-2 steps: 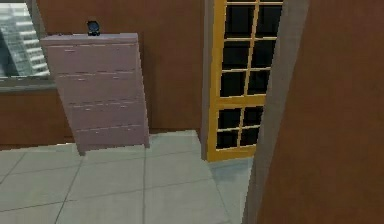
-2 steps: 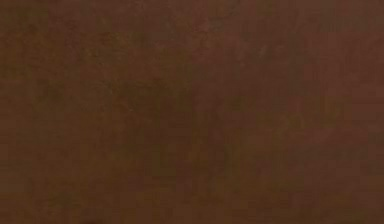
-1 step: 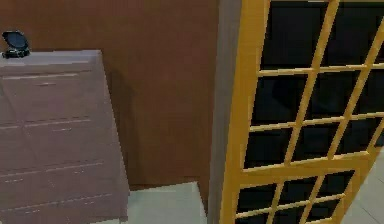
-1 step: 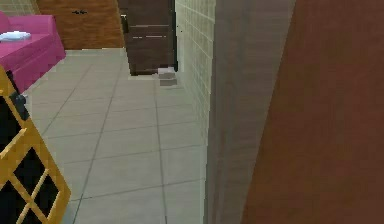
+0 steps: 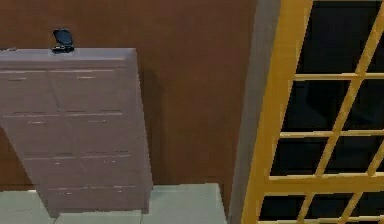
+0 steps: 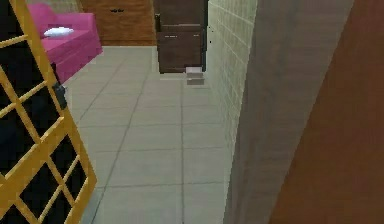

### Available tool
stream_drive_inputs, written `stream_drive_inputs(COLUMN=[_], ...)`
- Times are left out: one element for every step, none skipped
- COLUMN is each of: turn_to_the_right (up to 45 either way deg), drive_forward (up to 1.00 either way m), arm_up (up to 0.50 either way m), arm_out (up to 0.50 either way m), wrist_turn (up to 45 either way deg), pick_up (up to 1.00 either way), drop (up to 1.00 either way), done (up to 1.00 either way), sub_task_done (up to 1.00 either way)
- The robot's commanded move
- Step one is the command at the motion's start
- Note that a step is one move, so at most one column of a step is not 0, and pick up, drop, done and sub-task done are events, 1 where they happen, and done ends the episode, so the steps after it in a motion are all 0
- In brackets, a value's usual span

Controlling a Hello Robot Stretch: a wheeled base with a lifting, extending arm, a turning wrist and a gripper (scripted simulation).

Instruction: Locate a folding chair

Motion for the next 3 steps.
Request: stream_drive_inputs(turn_to_the_right=[0.0, 45.0, 39.0], drive_forward=[0.30, 0.00, 0.00], arm_up=[0.00, 0.00, 0.00], arm_out=[0.00, 0.00, 0.00], wrist_turn=[0.0, 0.0, 0.0], pick_up=[0.00, 0.00, 0.00], drop=[0.00, 0.00, 0.00], done=[0.00, 0.00, 0.00], sub_task_done=[0.00, 0.00, 0.00])
